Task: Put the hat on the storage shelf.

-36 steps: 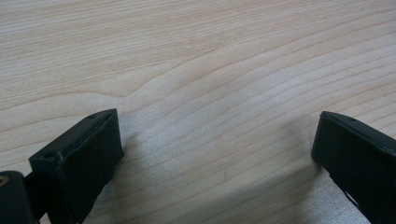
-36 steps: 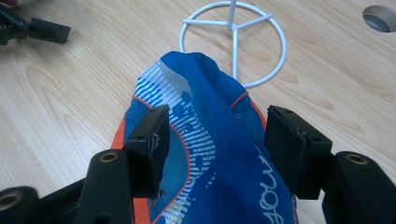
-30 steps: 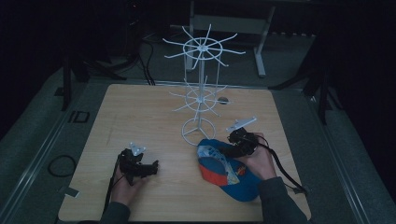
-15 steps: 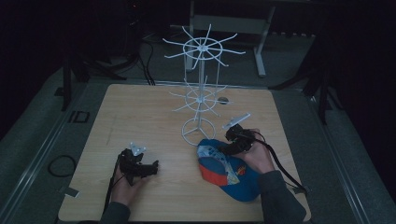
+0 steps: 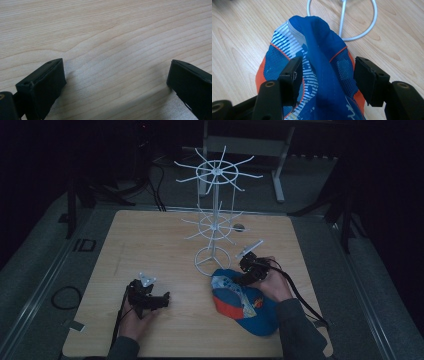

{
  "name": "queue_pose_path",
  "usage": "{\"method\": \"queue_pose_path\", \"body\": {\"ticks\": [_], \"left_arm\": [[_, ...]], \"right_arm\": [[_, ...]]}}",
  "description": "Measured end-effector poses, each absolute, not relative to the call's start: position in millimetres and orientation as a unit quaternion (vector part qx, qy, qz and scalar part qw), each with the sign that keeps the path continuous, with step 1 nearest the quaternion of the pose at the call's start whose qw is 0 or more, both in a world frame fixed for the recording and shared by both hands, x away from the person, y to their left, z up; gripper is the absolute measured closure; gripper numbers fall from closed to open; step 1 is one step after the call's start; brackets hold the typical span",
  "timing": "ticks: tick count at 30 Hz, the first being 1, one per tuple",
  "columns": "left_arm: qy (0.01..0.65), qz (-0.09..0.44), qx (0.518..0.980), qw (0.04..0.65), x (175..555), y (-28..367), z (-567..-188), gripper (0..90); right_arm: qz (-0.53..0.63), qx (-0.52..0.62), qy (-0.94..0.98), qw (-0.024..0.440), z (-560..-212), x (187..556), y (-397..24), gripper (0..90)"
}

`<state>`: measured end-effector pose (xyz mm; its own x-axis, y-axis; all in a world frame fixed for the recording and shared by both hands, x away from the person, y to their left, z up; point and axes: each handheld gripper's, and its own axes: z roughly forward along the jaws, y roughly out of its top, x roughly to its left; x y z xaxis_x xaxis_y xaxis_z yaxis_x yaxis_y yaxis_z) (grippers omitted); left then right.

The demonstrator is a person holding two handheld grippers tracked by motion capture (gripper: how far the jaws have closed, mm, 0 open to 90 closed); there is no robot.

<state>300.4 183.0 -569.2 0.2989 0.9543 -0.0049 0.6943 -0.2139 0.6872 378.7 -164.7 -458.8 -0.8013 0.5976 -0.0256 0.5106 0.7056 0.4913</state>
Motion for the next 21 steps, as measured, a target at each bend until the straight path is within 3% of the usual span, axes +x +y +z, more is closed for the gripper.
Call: {"method": "queue_pose_path", "body": {"ticks": [21], "left_arm": [[0.551, 0.216, 0.748, 0.3, 300.4, 182.9, -569.3, 2.2]], "right_arm": [[0.179, 0.299, 0.936, 0.058, -482.6, 391.7, -153.5, 47.6]]}}
